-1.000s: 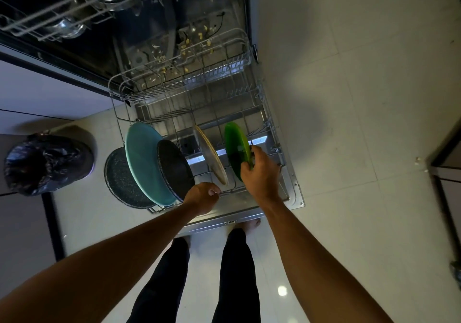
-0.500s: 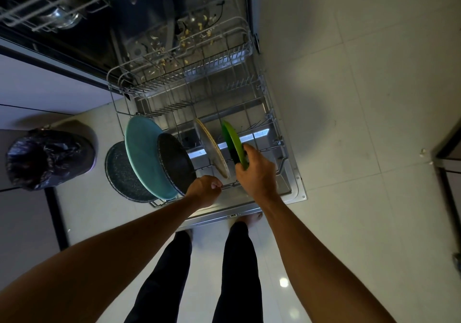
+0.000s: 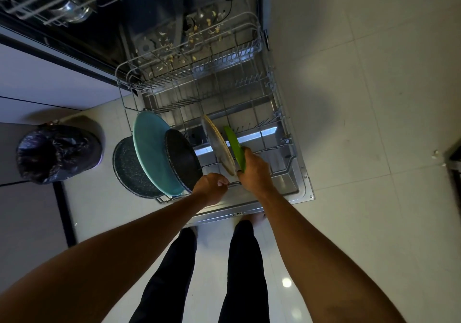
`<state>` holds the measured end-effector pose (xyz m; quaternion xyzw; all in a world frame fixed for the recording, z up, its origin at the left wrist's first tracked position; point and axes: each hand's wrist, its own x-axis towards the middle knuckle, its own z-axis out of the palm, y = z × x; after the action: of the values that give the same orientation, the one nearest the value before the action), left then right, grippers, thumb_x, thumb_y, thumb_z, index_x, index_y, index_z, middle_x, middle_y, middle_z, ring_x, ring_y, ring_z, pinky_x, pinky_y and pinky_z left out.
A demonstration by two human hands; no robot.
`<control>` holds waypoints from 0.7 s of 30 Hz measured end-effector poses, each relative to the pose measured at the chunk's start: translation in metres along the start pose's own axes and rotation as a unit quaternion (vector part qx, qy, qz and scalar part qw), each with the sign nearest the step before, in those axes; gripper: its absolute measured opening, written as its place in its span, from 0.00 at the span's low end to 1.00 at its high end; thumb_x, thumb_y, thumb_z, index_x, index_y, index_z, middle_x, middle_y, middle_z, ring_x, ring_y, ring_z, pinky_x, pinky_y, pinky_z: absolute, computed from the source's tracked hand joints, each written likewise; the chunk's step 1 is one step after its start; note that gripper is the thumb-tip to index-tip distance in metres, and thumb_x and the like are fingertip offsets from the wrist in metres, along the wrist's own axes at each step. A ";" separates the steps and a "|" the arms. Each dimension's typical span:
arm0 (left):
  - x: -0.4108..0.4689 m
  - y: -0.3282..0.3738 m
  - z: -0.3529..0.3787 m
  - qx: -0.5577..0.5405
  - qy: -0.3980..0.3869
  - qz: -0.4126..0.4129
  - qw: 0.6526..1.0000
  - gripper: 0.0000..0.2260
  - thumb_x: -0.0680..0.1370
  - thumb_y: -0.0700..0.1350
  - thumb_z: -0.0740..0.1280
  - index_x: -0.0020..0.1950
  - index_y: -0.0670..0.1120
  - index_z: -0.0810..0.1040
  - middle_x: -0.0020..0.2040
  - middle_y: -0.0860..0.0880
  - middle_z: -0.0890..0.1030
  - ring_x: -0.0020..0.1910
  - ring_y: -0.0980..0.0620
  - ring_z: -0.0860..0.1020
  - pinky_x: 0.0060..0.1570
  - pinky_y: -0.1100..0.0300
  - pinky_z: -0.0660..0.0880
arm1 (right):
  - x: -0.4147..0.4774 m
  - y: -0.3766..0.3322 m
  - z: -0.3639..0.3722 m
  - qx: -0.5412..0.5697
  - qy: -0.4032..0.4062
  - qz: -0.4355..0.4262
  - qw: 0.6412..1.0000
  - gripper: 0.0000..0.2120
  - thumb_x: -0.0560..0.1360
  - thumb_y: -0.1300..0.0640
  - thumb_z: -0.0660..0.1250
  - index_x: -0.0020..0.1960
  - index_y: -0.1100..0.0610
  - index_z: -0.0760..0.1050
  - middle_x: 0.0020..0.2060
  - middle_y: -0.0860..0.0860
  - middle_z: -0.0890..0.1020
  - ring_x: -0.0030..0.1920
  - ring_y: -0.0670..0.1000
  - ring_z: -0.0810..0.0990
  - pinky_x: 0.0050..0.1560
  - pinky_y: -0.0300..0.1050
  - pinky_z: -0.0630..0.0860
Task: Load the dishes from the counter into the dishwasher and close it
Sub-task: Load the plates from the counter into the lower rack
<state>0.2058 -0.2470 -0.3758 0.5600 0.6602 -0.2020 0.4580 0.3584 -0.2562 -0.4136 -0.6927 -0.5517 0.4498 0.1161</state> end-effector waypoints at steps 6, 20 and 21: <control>0.000 -0.002 0.000 0.002 -0.004 0.003 1.000 0.12 0.79 0.43 0.62 0.56 0.50 0.83 0.58 0.50 0.82 0.59 0.50 0.79 0.57 0.60 0.73 | 0.002 -0.002 -0.001 -0.024 0.029 -0.016 0.999 0.29 0.74 0.56 0.75 0.71 0.57 0.67 0.53 0.57 0.83 0.53 0.57 0.84 0.52 0.46 0.81; -0.002 -0.003 -0.002 0.008 -0.037 0.027 0.999 0.14 0.79 0.45 0.63 0.63 0.51 0.81 0.63 0.49 0.80 0.62 0.49 0.77 0.61 0.60 0.71 | -0.044 -0.011 -0.040 -0.042 0.191 -0.020 0.981 0.22 0.74 0.60 0.74 0.66 0.63 0.75 0.45 0.59 0.86 0.41 0.58 0.86 0.40 0.48 0.82; -0.001 -0.004 -0.001 0.003 -0.039 0.027 0.999 0.14 0.79 0.45 0.63 0.63 0.52 0.81 0.64 0.49 0.80 0.62 0.50 0.77 0.61 0.61 0.70 | -0.045 -0.009 -0.047 -0.042 0.208 -0.012 0.977 0.23 0.74 0.61 0.74 0.67 0.62 0.75 0.46 0.59 0.86 0.42 0.58 0.86 0.42 0.48 0.82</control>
<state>0.2020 -0.2481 -0.3752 0.5706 0.6260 -0.2128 0.4871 0.3883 -0.2761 -0.3584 -0.7685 -0.5421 0.2711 0.2050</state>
